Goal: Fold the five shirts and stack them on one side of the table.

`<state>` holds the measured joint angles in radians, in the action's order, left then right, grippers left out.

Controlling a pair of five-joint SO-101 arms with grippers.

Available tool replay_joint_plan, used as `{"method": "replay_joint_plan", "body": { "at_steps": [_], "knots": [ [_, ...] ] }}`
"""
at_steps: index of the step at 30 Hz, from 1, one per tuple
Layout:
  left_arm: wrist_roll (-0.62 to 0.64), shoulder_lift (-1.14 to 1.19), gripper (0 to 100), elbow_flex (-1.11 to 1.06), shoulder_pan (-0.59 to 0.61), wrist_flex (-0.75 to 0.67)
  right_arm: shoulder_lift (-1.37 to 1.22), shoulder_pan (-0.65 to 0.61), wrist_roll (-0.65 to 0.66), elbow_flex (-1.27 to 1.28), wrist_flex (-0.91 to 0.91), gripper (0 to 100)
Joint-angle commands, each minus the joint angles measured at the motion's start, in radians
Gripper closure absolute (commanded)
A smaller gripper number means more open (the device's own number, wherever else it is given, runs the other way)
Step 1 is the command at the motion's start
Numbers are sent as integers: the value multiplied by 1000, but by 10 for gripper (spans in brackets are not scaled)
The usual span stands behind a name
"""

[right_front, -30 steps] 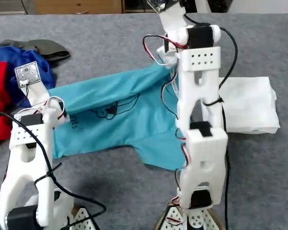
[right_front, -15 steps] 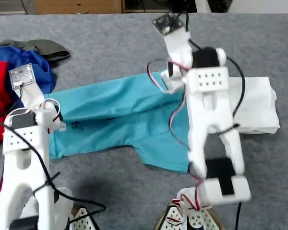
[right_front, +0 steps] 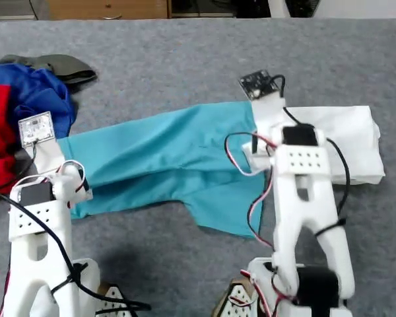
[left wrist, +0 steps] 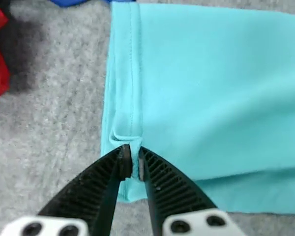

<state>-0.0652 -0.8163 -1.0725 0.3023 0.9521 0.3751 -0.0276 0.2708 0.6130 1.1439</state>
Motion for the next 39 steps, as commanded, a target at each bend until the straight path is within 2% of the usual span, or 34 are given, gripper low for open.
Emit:
{"method": "replay_joint_plan", "body": {
  "at_steps": [1,10,19,23,30,36,39],
  "knots": [
    [-9,-19,981,-3,32,-25,122,21,9,64,-14,996],
    [-9,-19,981,-9,34,6,367,35,11,243,3,996],
    [-11,-19,981,-21,34,14,389,162,166,320,8,996],
    [-11,-28,981,-43,35,12,390,143,216,349,52,996],
    [-6,-28,981,-54,37,11,390,119,222,357,46,996],
    [-41,-27,981,-51,133,15,390,88,222,357,72,996],
    [-52,-28,981,-72,130,20,406,81,222,364,77,996]
  ]
}}
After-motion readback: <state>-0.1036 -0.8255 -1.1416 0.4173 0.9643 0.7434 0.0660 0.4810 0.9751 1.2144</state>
